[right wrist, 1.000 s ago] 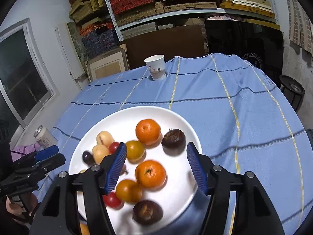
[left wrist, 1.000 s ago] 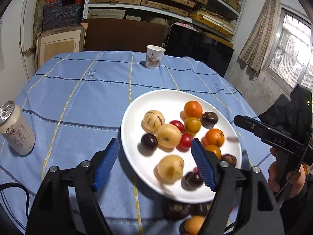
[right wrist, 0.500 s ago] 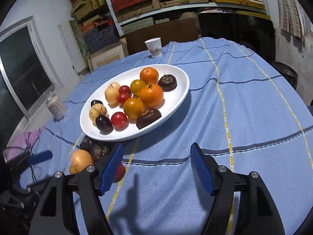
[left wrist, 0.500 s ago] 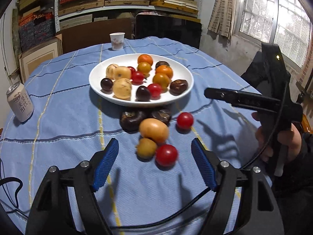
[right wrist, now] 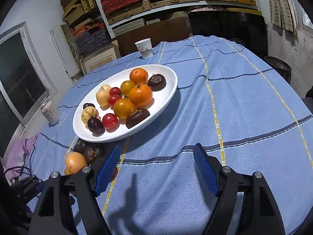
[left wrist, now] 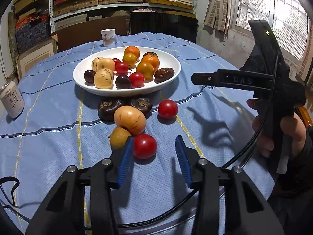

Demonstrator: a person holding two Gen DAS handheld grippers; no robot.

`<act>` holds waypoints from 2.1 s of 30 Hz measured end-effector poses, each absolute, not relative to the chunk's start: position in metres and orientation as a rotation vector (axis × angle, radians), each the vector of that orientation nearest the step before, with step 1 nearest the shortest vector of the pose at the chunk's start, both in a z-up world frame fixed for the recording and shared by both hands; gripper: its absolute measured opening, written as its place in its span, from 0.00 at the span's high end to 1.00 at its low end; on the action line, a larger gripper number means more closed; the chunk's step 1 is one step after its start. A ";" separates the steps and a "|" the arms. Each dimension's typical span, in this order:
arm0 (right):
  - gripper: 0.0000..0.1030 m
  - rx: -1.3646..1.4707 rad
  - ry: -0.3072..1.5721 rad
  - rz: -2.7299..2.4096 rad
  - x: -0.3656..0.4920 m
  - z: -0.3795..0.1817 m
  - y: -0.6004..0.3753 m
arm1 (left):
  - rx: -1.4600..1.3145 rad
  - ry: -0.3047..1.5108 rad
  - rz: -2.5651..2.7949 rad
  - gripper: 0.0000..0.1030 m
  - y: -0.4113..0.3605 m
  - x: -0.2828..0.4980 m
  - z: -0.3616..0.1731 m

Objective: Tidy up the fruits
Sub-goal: 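Move the left tool to a red tomato in the cluster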

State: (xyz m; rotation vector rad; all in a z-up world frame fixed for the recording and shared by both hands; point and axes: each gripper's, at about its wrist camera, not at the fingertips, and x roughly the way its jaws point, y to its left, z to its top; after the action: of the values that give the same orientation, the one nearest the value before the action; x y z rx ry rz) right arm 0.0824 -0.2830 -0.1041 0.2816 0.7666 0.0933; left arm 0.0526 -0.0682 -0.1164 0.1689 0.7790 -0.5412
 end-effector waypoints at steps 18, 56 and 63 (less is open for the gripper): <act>0.24 0.303 0.776 0.110 0.084 -0.106 -0.285 | 0.194 0.905 -0.464 0.64 -0.064 0.061 -0.132; 0.24 0.339 0.768 0.123 0.084 -0.107 -0.290 | 0.047 0.897 -0.393 0.72 -0.031 0.062 -0.121; 0.24 0.287 0.775 0.151 0.084 -0.104 -0.280 | 0.082 0.906 -0.326 0.69 -0.018 0.070 -0.127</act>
State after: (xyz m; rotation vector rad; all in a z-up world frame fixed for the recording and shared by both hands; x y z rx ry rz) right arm 0.0835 -0.2795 -0.1044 0.2866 0.7745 0.1514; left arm 0.0705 -0.0185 -0.1266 0.0819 0.9064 -0.3258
